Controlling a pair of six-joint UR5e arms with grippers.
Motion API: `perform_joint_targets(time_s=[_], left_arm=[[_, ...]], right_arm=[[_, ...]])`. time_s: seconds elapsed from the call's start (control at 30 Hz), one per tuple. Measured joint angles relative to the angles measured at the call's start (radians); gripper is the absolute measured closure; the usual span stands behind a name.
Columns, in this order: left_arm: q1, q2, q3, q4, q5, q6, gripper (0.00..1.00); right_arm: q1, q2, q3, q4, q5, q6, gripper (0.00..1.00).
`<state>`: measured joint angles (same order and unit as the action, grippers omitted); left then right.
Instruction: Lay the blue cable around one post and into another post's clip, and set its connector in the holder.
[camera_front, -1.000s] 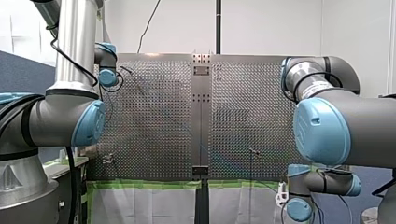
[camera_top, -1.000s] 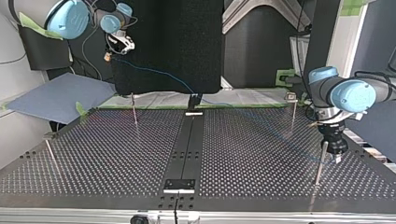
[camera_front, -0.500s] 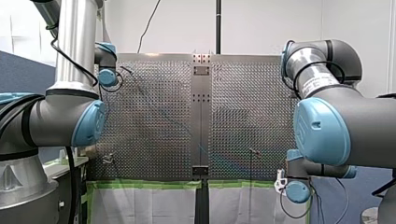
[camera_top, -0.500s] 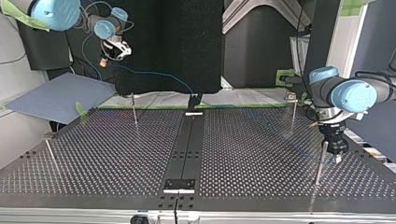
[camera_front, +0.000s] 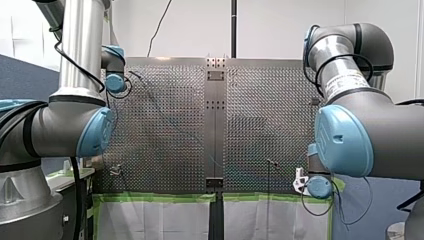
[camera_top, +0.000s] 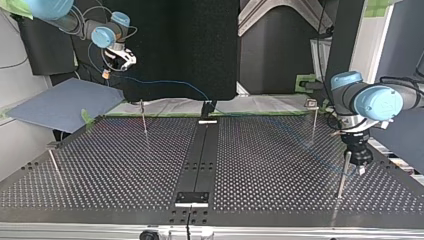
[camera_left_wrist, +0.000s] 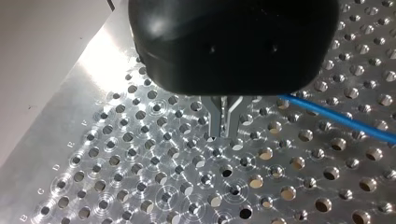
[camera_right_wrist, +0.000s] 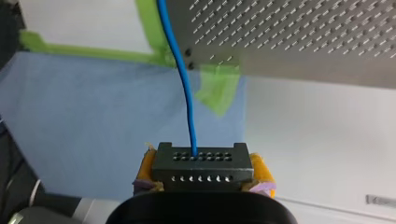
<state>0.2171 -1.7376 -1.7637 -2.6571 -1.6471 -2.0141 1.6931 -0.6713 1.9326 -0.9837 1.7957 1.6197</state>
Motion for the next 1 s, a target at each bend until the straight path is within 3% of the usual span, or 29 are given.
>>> perform_joint_targets(time_s=[0.2,0.43,0.83,1.0], left_arm=[[-0.001,0.000,0.000,0.000,0.000,0.000,0.93],[-0.002,0.000,0.000,0.000,0.000,0.000,0.93],[-0.003,0.000,0.000,-0.006,0.000,0.003,0.93],[-0.004,0.000,0.001,-0.007,0.000,0.006,0.93]], right_arm=[[-0.010,-0.055,0.000,-0.021,-0.055,-0.009,1.00],[-0.023,-0.122,0.000,-0.048,-0.121,-0.002,1.00],[-0.037,-0.229,0.000,-0.050,-0.228,0.011,1.00],[-0.047,-0.251,0.000,-0.053,-0.266,0.013,1.00]])
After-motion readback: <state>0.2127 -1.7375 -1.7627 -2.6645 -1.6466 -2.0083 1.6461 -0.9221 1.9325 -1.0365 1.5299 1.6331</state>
